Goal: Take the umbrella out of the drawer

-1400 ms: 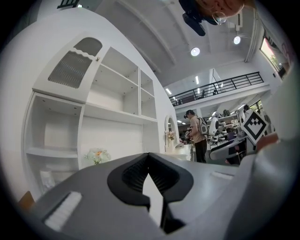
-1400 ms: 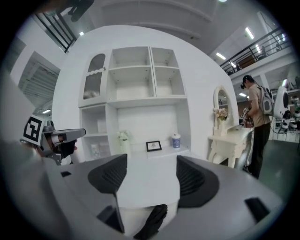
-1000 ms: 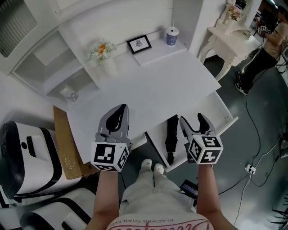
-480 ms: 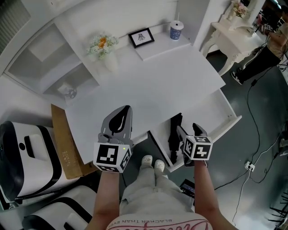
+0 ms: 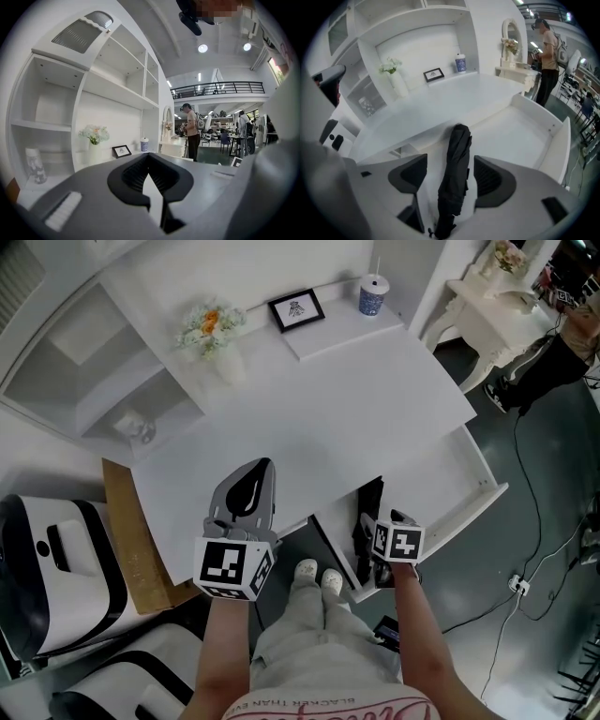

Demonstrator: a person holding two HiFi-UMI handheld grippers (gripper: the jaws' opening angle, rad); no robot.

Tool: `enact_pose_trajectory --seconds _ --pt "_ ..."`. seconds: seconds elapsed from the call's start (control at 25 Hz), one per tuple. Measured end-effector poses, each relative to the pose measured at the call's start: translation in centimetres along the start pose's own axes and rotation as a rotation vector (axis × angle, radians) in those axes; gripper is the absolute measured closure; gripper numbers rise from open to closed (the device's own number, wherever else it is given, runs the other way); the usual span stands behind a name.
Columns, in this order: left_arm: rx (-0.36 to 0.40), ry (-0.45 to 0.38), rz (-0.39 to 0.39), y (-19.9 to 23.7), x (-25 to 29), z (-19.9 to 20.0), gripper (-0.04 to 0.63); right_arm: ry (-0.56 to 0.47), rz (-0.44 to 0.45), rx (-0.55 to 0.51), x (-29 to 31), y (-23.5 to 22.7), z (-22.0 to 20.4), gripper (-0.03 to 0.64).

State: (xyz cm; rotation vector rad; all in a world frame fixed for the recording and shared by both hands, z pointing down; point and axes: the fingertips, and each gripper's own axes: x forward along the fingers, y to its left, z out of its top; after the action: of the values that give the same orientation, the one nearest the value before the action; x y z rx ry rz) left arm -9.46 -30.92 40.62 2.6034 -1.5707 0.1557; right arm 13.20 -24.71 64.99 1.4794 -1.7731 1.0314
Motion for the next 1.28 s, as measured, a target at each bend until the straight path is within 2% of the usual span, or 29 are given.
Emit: enact_pose_trajectory --seconds 0.36,0.88,1.28 --pt "-0.013 0.024 0.013 0.9 0.7 -1.1 0.586 0.156 -0.032 0.022 4.3 -0.9 -3.0 0.317" --pt "-0.004 0.071 0.05 2.9 0.4 -2.6 0.586 0.268 -0.113 -0.038 8.6 -1.1 -5.5 0.316" --pt "0.008 0.09 0.061 3.7 -0.2 -3.1 0.586 0.304 -0.132 0.023 9.7 -1.5 -7.2 0.316"
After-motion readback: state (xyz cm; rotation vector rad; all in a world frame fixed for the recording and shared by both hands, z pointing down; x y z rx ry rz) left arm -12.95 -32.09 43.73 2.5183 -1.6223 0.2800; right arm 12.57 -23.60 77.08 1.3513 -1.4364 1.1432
